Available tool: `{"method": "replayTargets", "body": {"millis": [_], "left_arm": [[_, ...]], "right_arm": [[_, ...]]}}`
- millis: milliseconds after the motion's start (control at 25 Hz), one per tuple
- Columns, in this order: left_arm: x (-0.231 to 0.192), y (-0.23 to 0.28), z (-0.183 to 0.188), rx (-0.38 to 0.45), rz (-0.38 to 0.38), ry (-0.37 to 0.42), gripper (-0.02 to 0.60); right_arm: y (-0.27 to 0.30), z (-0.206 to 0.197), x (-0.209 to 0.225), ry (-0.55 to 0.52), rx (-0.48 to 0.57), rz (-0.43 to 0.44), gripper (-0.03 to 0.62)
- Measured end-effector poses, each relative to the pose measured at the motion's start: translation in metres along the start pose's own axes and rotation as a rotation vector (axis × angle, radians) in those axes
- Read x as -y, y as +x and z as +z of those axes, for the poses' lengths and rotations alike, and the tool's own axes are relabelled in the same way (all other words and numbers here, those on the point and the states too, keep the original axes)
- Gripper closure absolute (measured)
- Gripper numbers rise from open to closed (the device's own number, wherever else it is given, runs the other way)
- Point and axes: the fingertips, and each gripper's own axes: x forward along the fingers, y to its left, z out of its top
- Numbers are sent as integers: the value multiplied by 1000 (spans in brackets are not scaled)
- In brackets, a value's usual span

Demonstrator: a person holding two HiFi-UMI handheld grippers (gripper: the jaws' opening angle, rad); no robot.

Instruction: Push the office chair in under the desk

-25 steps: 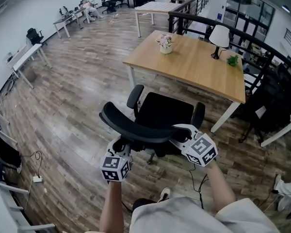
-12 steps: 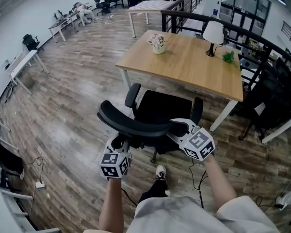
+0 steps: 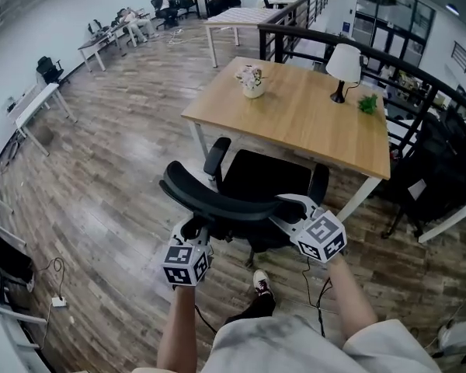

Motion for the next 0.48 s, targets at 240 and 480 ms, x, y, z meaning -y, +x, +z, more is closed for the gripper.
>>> {"method": "replayTargets", "body": {"millis": [240, 480], "left_arm": [[1, 40, 5, 0, 1, -6, 517], [10, 78, 18, -5, -14, 7, 515]], "right_arm": [[9, -5, 39, 5, -8, -8, 396], [13, -2, 82, 15, 12, -10, 393]]}}
